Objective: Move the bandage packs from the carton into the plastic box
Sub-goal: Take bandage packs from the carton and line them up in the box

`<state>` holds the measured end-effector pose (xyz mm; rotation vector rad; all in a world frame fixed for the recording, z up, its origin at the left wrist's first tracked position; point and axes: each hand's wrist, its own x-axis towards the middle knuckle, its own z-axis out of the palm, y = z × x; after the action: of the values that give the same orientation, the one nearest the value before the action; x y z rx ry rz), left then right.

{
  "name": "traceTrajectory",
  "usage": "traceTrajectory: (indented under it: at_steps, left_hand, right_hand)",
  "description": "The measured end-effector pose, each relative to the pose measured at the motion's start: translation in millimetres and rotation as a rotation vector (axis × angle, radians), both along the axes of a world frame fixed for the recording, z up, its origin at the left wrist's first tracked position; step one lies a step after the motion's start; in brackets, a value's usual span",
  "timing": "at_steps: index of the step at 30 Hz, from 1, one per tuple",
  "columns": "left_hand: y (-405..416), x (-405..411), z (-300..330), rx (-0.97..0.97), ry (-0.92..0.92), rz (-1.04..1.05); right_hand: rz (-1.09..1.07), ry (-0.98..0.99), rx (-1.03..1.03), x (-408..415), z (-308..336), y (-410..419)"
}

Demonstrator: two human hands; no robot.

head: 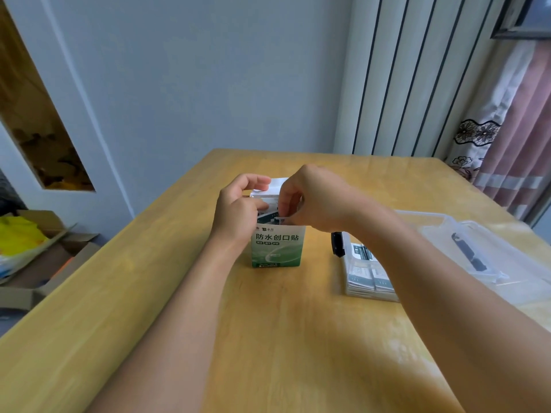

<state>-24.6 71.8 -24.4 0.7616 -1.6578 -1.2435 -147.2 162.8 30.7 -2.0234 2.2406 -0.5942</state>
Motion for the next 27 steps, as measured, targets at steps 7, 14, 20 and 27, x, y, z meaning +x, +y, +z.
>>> traceTrajectory:
  at_steps: [7, 14, 20, 27]
  left_hand:
    - [-1.9, -0.2, -4.5, 0.118, 0.078, -0.045]
    - [-12.8, -15.8, 2.3, 0.128, 0.022, -0.037]
    - [-12.2, -32.2, 9.5, 0.175, 0.005, -0.109]
    - [-35.5, -31.4, 15.6, 0.071, -0.139, -0.296]
  right_hand:
    - [0.030, -0.078, -0.023, 0.4, -4.4, -3.2]
    - [0.048, -0.095, -0.024, -4.1, -2.8, -4.8]
    - [0.018, -0.092, -0.047, -9.1, -4.6, -5.1]
    - [-0.018, -0.082, -0.072, -18.8, -9.5, -7.0]
